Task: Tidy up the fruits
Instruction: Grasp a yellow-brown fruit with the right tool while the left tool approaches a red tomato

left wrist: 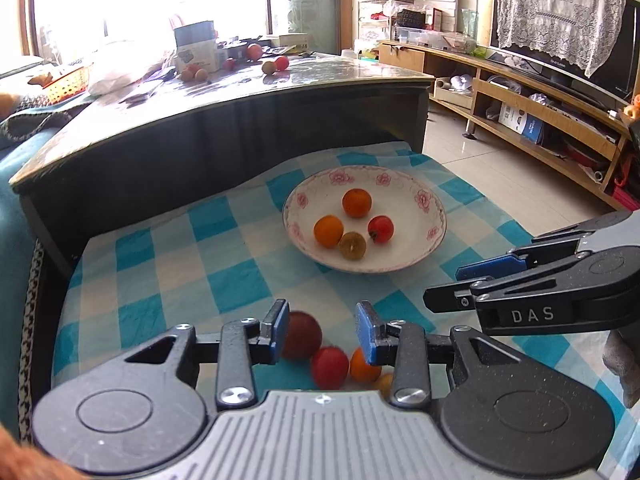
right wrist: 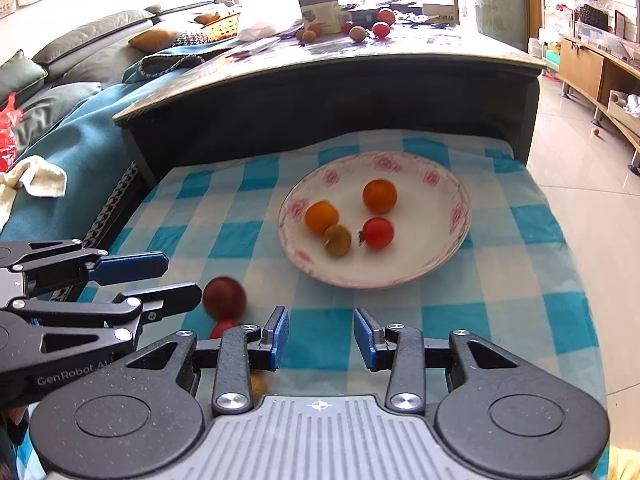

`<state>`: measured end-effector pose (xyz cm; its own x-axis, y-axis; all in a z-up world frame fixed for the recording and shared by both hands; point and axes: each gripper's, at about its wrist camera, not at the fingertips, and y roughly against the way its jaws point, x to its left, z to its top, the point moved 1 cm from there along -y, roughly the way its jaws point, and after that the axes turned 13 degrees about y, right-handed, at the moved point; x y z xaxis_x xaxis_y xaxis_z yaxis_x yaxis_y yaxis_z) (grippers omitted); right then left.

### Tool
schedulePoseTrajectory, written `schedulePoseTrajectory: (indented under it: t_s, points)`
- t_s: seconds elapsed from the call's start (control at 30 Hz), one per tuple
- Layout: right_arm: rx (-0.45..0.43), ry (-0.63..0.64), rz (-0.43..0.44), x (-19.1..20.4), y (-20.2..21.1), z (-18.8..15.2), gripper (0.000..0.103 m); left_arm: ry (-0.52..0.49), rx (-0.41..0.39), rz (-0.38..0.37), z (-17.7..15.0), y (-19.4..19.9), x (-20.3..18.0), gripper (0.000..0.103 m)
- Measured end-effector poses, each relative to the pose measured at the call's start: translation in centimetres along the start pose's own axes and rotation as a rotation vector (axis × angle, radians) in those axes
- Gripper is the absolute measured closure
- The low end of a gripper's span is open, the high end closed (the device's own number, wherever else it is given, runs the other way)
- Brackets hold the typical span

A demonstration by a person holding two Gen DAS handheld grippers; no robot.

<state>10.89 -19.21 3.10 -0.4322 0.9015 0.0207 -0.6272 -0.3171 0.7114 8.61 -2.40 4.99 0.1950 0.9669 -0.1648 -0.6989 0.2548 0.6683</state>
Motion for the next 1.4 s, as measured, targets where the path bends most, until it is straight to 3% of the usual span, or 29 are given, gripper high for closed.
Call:
schedulePoseTrajectory:
  t_s: [0.37, 0.77, 1.07, 1.17, 1.27, 1.4]
  points:
    - [0.035, -0.020, 0.047, 1.6, 0.5, -1.8, 0.069, 0.056, 0.051, -0.009, -2.4, 0.6, 1.4, 0.058]
    - [0.083, 0.021, 0.113, 3.0, -1.7, -2.5, 0.069, 0.031, 0.148, -0.017, -4.6, -1.0, 2.3, 0.058]
    - [0.132, 0.063, 0.154, 4.1, -3.7, -2.7, 0.069, 0.015, 0.169, -0.027, -4.8, -1.5, 2.3, 0.057]
    - [0.135, 0.080, 0.157, 4.4, -4.1, -2.6, 0.070, 0.015, 0.177, -0.019, -4.9, -1.8, 2.3, 0.057]
    - [0.146, 0.091, 0.158, 4.5, -4.5, -2.6, 0.080, 0.017, 0.182, -0.022, -4.9, -2.0, 2.3, 0.057]
    - [0.151, 0.091, 0.149, 4.4, -4.4, -2.6, 0.082, -0.001, 0.181, -0.027, -4.9, -2.4, 2.1, 0.057]
